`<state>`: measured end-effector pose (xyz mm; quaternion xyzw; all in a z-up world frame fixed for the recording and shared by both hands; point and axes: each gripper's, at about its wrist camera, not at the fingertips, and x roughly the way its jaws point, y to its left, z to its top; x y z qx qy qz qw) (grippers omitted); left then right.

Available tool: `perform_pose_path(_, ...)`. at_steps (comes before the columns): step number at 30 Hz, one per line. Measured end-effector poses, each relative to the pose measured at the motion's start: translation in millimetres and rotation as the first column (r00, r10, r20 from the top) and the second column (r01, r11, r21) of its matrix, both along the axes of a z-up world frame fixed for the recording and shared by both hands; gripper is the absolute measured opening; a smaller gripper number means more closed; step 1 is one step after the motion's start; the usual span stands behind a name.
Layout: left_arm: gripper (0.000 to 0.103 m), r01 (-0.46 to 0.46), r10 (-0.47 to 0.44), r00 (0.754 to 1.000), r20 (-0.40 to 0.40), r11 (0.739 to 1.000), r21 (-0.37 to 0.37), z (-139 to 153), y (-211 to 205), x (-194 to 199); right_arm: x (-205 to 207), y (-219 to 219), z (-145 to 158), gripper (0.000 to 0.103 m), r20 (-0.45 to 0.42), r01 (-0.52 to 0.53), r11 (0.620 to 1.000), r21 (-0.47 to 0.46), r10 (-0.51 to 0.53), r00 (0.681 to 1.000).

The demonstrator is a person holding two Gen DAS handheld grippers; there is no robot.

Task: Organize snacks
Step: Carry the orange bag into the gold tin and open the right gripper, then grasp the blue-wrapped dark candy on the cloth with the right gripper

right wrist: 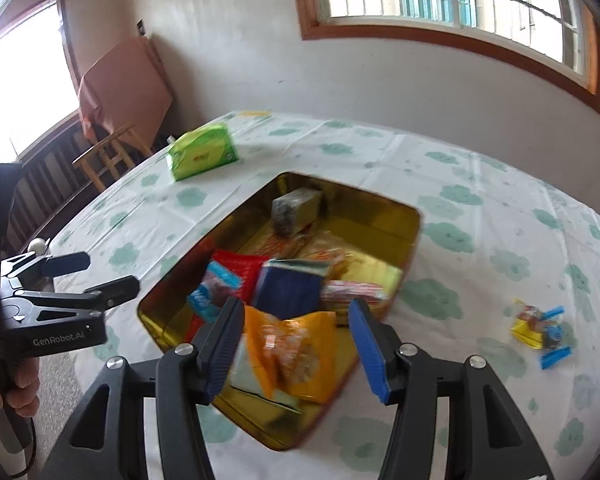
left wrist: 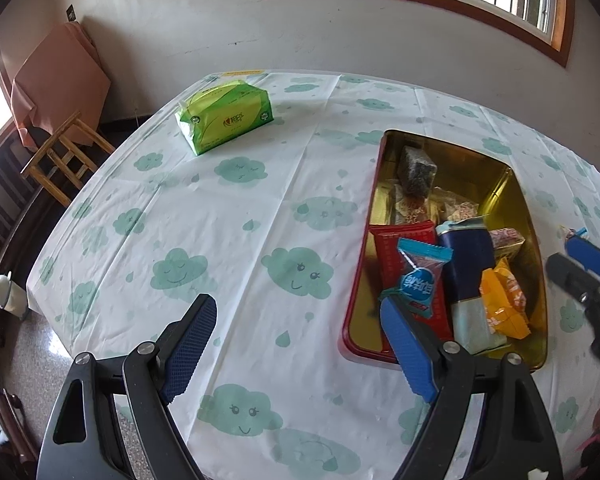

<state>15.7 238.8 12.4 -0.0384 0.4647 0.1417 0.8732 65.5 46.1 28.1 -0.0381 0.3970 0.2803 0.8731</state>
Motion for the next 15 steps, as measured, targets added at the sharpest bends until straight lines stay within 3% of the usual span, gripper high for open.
perform_pose_path(6, 0.082, 0.03, -0.03, 1.0, 0.005, 1.0, 0.003, 5.7, -12.4, 2.0, 11.7, -57.9, -5.0, 0.056, 0.018, 0.113, 0.993, -0.037, -0.112, 0.994)
perform_pose_path(15, 0.082, 0.116, -0.116, 0.993, -0.008, 0.993, 0.002, 12.4, -51.0, 19.5, 46.2, -171.7, -31.9, 0.056, 0.022, 0.332, 0.936, -0.114, -0.331, 0.943)
